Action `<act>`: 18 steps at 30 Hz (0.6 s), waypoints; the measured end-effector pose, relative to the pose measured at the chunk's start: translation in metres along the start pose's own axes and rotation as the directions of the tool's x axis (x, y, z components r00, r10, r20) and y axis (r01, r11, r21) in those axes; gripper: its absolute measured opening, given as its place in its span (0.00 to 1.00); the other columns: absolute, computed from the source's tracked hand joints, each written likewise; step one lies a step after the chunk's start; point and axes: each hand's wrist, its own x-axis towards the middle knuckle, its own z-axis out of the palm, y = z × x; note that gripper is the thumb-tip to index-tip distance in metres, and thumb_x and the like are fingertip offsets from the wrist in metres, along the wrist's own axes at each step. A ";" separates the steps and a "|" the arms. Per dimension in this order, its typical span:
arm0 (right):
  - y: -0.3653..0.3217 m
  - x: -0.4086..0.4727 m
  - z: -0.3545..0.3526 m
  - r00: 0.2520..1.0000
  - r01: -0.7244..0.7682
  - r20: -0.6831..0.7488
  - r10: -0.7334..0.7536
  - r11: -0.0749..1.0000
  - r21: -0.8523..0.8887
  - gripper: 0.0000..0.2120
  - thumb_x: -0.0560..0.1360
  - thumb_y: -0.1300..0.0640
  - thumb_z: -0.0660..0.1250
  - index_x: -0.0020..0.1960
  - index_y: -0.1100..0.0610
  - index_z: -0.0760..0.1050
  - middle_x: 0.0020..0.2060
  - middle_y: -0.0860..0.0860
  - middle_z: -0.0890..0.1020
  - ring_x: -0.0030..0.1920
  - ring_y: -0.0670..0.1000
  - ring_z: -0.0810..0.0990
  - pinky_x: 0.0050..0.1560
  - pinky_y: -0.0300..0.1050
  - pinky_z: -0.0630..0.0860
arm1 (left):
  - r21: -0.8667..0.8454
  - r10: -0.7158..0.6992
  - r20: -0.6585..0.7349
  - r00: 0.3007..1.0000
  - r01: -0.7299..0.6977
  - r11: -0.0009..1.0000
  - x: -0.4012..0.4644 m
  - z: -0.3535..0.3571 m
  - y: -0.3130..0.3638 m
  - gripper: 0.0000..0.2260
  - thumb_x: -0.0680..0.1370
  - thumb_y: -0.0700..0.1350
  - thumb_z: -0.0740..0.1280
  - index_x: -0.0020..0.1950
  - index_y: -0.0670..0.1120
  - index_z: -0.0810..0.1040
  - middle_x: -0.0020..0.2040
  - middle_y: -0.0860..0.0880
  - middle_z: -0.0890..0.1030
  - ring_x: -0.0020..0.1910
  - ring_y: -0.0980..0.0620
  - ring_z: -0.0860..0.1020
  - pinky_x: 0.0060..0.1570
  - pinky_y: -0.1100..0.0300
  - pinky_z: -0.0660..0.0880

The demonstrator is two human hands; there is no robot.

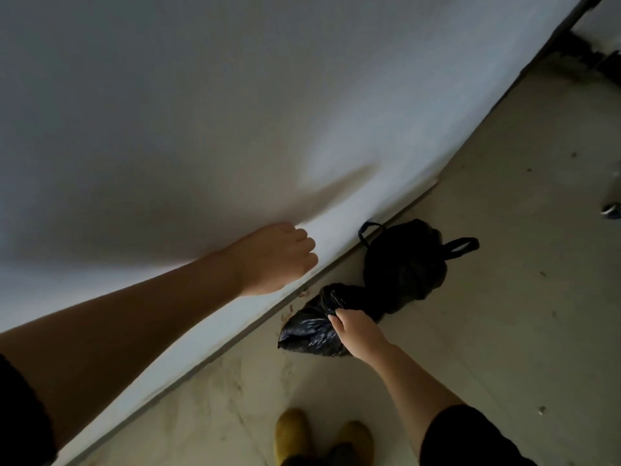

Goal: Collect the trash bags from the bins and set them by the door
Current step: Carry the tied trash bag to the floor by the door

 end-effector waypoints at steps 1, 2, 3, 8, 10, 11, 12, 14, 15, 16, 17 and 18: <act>0.007 0.009 0.012 1.000 -0.008 0.017 0.008 1.000 -0.011 0.20 0.82 0.50 0.51 0.31 0.49 0.53 0.27 0.46 0.64 0.27 0.43 0.62 0.27 0.41 0.57 | 0.009 0.002 -0.041 0.999 -0.001 1.000 0.000 0.003 0.000 0.08 0.61 0.35 0.73 0.31 0.44 0.75 0.28 0.48 0.75 0.28 0.48 0.75 0.31 0.60 0.73; 0.012 0.016 0.023 0.999 -0.015 0.036 0.015 1.000 -0.020 0.20 0.82 0.50 0.51 0.31 0.48 0.53 0.28 0.46 0.63 0.27 0.42 0.61 0.27 0.39 0.56 | 0.017 -0.002 -0.068 0.998 0.004 1.000 0.000 0.006 0.000 0.08 0.61 0.35 0.72 0.31 0.44 0.75 0.29 0.48 0.75 0.28 0.48 0.75 0.32 0.60 0.73; 0.015 0.021 0.031 0.998 -0.016 0.055 0.017 0.999 -0.032 0.20 0.82 0.50 0.50 0.32 0.48 0.52 0.28 0.45 0.62 0.27 0.42 0.60 0.26 0.38 0.56 | 0.025 -0.005 -0.071 0.997 0.007 1.000 0.000 0.008 -0.001 0.07 0.62 0.34 0.70 0.31 0.44 0.75 0.29 0.47 0.75 0.29 0.47 0.75 0.32 0.60 0.74; 0.017 0.020 0.035 0.993 -0.051 0.101 0.055 0.998 -0.040 0.16 0.82 0.50 0.50 0.37 0.51 0.66 0.31 0.47 0.67 0.34 0.47 0.71 0.31 0.39 0.62 | -0.006 -0.016 -0.009 1.000 0.016 1.000 -0.003 0.012 -0.001 0.05 0.65 0.35 0.68 0.32 0.43 0.75 0.29 0.47 0.75 0.30 0.46 0.75 0.34 0.59 0.76; 0.013 0.009 0.017 0.991 -0.063 0.119 0.067 0.997 -0.036 0.16 0.82 0.49 0.52 0.59 0.59 0.72 0.46 0.53 0.78 0.52 0.55 0.78 0.44 0.44 0.70 | -0.026 -0.047 0.058 0.997 0.048 0.998 0.000 0.002 0.002 0.02 0.70 0.37 0.67 0.39 0.42 0.78 0.36 0.46 0.78 0.36 0.47 0.77 0.41 0.58 0.76; 0.009 -0.001 0.003 0.988 -0.074 0.132 0.076 0.997 -0.018 0.19 0.81 0.49 0.54 0.67 0.59 0.66 0.56 0.56 0.78 0.59 0.57 0.76 0.50 0.47 0.72 | -0.018 -0.084 0.152 0.985 0.088 0.996 0.002 -0.006 0.005 0.05 0.74 0.38 0.64 0.46 0.42 0.78 0.42 0.46 0.79 0.43 0.47 0.78 0.47 0.56 0.75; 0.003 -0.013 -0.012 0.986 -0.084 0.147 0.083 0.996 0.002 0.23 0.81 0.48 0.56 0.72 0.57 0.61 0.63 0.56 0.75 0.63 0.57 0.75 0.55 0.48 0.72 | -0.026 -0.115 0.240 0.964 0.125 0.992 0.004 -0.013 0.008 0.08 0.78 0.39 0.59 0.54 0.42 0.77 0.49 0.46 0.78 0.50 0.46 0.76 0.53 0.55 0.73; -0.012 -0.041 -0.048 0.982 -0.080 0.175 0.075 0.997 0.021 0.27 0.80 0.47 0.58 0.75 0.53 0.54 0.68 0.54 0.70 0.65 0.56 0.73 0.59 0.49 0.72 | -0.068 -0.184 0.344 0.921 0.220 0.973 0.007 -0.036 0.015 0.11 0.81 0.41 0.55 0.61 0.42 0.72 0.55 0.45 0.76 0.56 0.46 0.73 0.56 0.55 0.70; -0.021 -0.055 -0.067 0.981 -0.072 0.182 0.070 0.997 0.007 0.28 0.79 0.47 0.58 0.76 0.51 0.53 0.69 0.54 0.69 0.66 0.56 0.73 0.60 0.50 0.72 | -0.090 -0.199 0.359 0.912 0.246 0.965 0.009 -0.050 0.018 0.12 0.81 0.42 0.55 0.62 0.43 0.71 0.57 0.45 0.75 0.57 0.46 0.73 0.55 0.55 0.69; -0.031 -0.070 -0.087 0.980 -0.062 0.188 0.064 0.998 -0.020 0.29 0.79 0.46 0.58 0.76 0.51 0.52 0.70 0.54 0.69 0.66 0.56 0.73 0.61 0.51 0.73 | -0.123 -0.207 0.365 0.908 0.267 0.956 0.010 -0.065 0.021 0.12 0.81 0.42 0.56 0.63 0.44 0.70 0.57 0.45 0.74 0.57 0.47 0.72 0.53 0.56 0.69; -0.041 -0.086 -0.107 0.980 -0.048 0.192 0.058 0.997 -0.054 0.29 0.79 0.46 0.57 0.76 0.50 0.52 0.69 0.55 0.69 0.65 0.56 0.73 0.61 0.52 0.73 | -0.157 -0.209 0.373 0.904 0.284 0.946 0.010 -0.079 0.025 0.13 0.81 0.43 0.56 0.64 0.44 0.70 0.58 0.45 0.74 0.58 0.47 0.72 0.52 0.56 0.69; -0.051 -0.102 -0.126 0.980 -0.033 0.192 0.050 0.995 -0.089 0.28 0.79 0.46 0.57 0.76 0.50 0.52 0.69 0.55 0.70 0.65 0.57 0.73 0.61 0.53 0.73 | -0.188 -0.205 0.375 0.904 0.291 0.938 0.008 -0.094 0.029 0.13 0.81 0.43 0.57 0.65 0.44 0.69 0.59 0.46 0.74 0.58 0.47 0.72 0.52 0.57 0.69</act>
